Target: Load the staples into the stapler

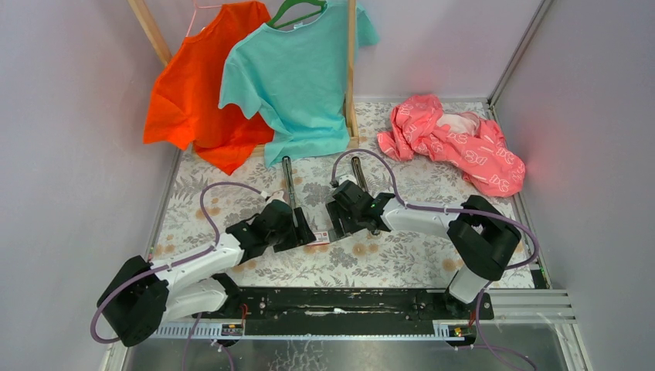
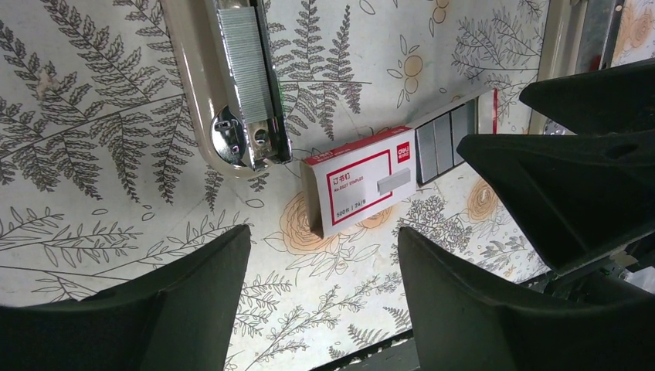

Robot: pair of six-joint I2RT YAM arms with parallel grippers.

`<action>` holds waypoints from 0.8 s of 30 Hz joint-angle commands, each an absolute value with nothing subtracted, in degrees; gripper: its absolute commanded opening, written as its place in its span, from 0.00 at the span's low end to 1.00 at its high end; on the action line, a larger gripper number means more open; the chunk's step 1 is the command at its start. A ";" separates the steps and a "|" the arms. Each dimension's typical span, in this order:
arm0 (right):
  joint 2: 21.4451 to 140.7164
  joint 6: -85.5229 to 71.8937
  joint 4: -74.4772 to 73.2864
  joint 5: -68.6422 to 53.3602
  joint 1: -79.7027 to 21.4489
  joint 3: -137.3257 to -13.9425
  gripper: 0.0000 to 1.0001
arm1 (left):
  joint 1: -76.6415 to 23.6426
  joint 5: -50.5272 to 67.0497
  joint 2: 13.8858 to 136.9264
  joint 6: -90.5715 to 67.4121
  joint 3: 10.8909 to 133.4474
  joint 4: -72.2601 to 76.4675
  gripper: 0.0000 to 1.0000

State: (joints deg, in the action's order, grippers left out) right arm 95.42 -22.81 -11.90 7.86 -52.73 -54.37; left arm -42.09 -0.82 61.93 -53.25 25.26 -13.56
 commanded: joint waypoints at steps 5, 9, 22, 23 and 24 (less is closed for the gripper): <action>96.94 -23.73 -9.85 9.53 -53.00 -54.81 0.70 | -42.62 0.08 63.51 -53.57 24.53 -9.29 0.76; 97.21 -23.73 -9.76 9.59 -53.04 -54.67 0.68 | -42.73 0.12 64.15 -53.61 24.67 -8.97 0.76; 97.39 -23.06 -9.86 9.73 -53.04 -53.88 0.59 | -43.07 0.22 65.21 -53.66 24.87 -8.48 0.75; 97.38 -23.03 -9.94 9.69 -53.01 -53.88 0.59 | -43.14 0.21 65.29 -53.68 24.92 -8.44 0.75; 97.45 -22.92 -9.99 9.74 -53.00 -53.83 0.59 | -43.20 0.26 65.39 -53.68 24.89 -8.44 0.75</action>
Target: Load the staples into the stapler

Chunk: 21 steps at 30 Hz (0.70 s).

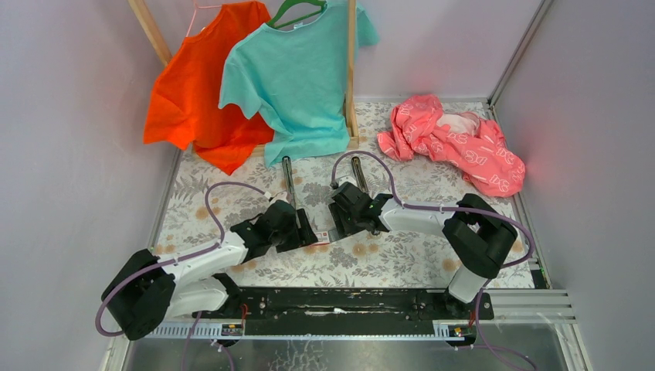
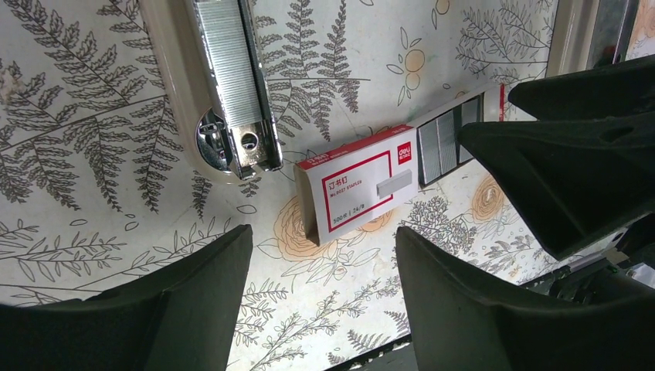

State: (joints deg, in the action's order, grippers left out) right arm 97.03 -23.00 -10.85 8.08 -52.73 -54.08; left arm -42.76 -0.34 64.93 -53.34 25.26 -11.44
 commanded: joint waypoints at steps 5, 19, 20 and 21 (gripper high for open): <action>97.07 -22.72 -9.98 9.61 -53.06 -53.67 0.55 | -43.32 0.13 65.58 -53.80 24.88 -8.31 0.74; 92.41 -22.40 -14.22 10.15 -53.21 -56.58 0.57 | -43.40 -0.24 65.55 -54.25 24.74 -8.34 0.74; 92.25 -22.47 -14.61 10.29 -53.26 -56.81 0.57 | -43.44 -0.35 65.44 -54.43 24.75 -8.35 0.74; 92.08 -22.50 -14.83 10.31 -53.44 -57.06 0.56 | -43.44 -0.36 65.35 -54.55 24.63 -8.27 0.74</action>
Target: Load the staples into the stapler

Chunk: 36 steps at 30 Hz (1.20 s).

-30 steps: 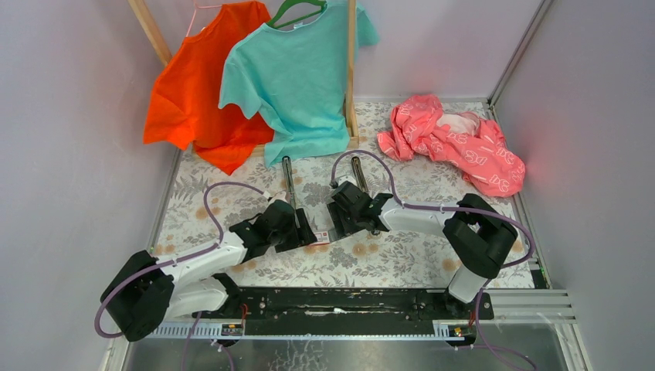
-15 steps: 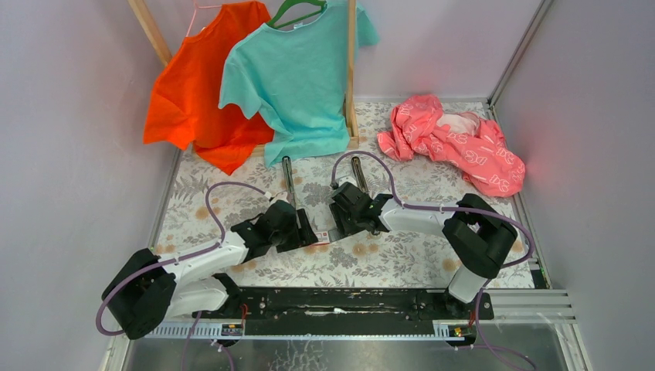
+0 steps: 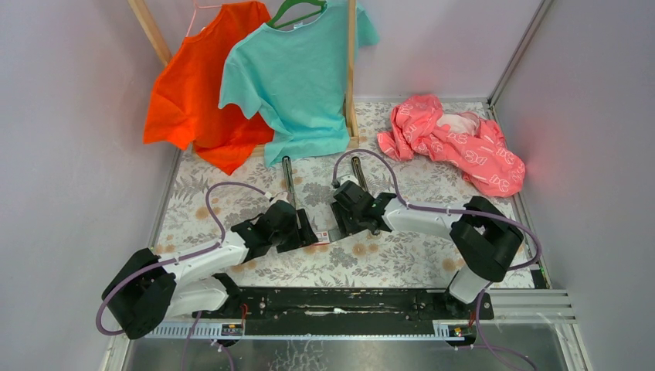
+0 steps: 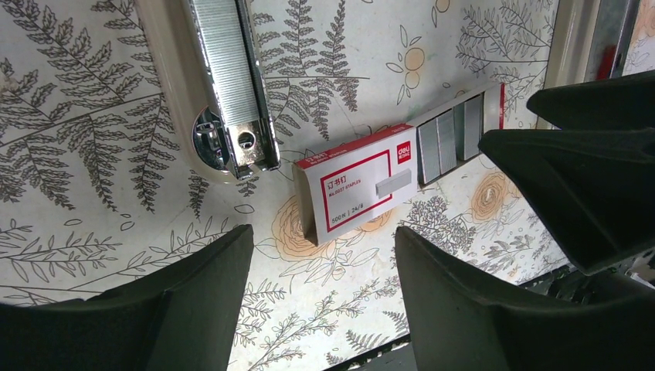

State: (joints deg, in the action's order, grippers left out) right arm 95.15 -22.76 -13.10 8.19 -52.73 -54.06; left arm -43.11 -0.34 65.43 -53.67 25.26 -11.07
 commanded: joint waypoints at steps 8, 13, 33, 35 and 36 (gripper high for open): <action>93.24 -23.30 -14.36 6.90 -54.57 -58.59 0.46 | -43.44 -0.25 65.38 -54.84 24.45 -7.64 0.74; 95.00 -23.73 -13.78 5.91 -54.83 -59.23 0.43 | -43.56 0.16 65.50 -54.93 24.10 -7.22 0.74; 98.82 -25.05 -14.41 4.74 -54.91 -60.05 0.38 | -43.51 0.44 65.80 -54.84 24.22 -6.77 0.74; 99.06 -25.05 -14.33 4.91 -54.90 -60.15 0.38 | -43.57 0.49 65.90 -54.75 24.25 -6.69 0.74; 99.17 -25.05 -14.43 5.06 -54.91 -60.19 0.38 | -43.55 0.46 65.98 -54.76 24.25 -6.68 0.74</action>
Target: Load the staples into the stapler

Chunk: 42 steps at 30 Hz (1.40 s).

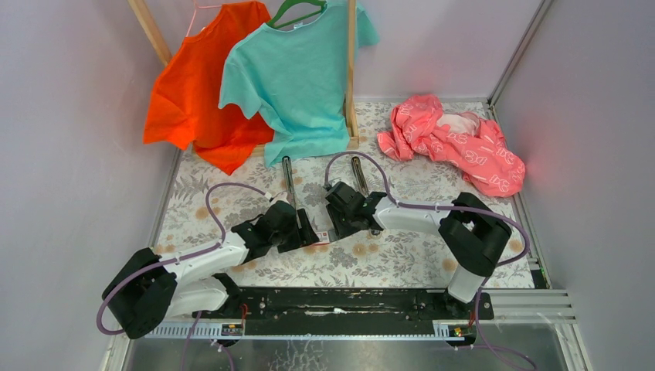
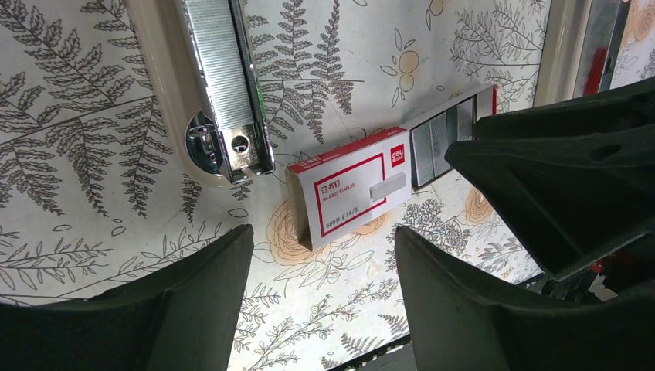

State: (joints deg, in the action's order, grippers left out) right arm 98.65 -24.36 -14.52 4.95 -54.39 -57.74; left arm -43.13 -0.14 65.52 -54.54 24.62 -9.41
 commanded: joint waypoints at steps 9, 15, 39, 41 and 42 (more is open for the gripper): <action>99.27 -24.56 -13.89 3.71 -54.94 -60.34 0.33 | -43.53 0.79 66.53 -54.71 24.35 -6.46 0.74; 98.47 -24.20 -12.81 2.77 -54.94 -60.00 0.26 | -43.59 0.94 66.69 -54.84 24.09 -6.03 0.74; 101.12 -26.68 -16.74 7.11 -54.95 -63.44 0.27 | -44.42 1.01 66.37 -55.85 23.71 -5.36 0.73; 101.16 -27.09 -17.27 7.40 -54.93 -63.56 0.27 | -44.43 0.99 66.34 -56.06 23.55 -5.02 0.73; 101.05 -27.27 -17.50 7.57 -55.00 -63.61 0.27 | -44.49 1.11 66.44 -56.19 23.49 -4.82 0.73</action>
